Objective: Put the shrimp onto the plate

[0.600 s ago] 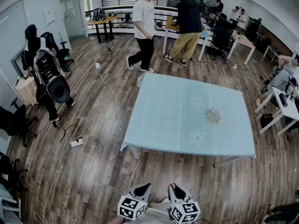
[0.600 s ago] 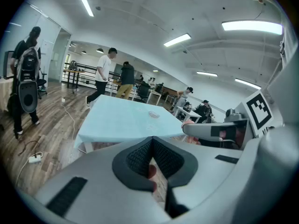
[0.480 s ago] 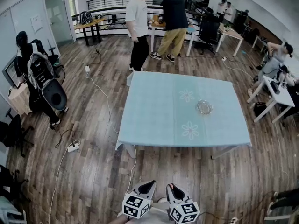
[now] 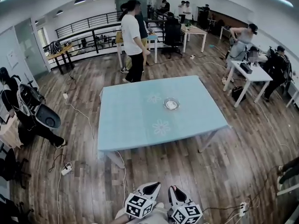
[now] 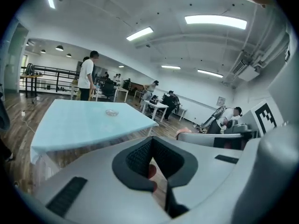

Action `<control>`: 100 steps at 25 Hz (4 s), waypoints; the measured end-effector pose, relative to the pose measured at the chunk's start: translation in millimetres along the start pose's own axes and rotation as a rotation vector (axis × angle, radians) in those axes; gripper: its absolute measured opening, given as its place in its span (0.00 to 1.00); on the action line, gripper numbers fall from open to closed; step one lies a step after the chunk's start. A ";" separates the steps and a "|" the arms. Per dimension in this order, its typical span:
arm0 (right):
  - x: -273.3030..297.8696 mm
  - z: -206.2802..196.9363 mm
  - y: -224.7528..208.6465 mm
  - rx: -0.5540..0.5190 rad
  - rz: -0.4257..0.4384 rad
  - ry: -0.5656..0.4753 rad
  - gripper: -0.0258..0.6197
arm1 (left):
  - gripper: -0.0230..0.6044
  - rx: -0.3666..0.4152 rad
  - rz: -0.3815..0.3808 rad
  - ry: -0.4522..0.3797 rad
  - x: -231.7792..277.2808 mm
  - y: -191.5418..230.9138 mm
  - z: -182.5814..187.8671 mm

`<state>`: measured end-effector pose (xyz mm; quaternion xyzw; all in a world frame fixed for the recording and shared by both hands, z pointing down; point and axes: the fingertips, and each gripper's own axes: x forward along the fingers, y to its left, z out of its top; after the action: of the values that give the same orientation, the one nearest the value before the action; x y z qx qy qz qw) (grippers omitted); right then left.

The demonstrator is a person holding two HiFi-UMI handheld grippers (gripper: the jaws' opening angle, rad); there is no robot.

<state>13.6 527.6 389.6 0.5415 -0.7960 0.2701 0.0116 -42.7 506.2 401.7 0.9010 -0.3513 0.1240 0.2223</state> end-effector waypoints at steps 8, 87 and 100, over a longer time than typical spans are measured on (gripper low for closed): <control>-22.8 9.2 -20.7 0.004 0.023 -0.042 0.13 | 0.05 0.021 0.000 0.022 17.9 -26.7 -1.1; 437.4 254.9 -255.2 0.073 0.192 0.027 0.13 | 0.05 -0.042 0.207 -0.053 379.8 284.5 245.8; 469.3 237.0 -297.2 0.075 0.182 0.090 0.13 | 0.05 -0.071 0.303 -0.026 393.7 307.0 239.9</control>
<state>142.7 -58.5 457.2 0.4545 -0.8298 0.3240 0.0027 46.7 -39.1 438.6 0.8307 -0.4903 0.1319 0.2284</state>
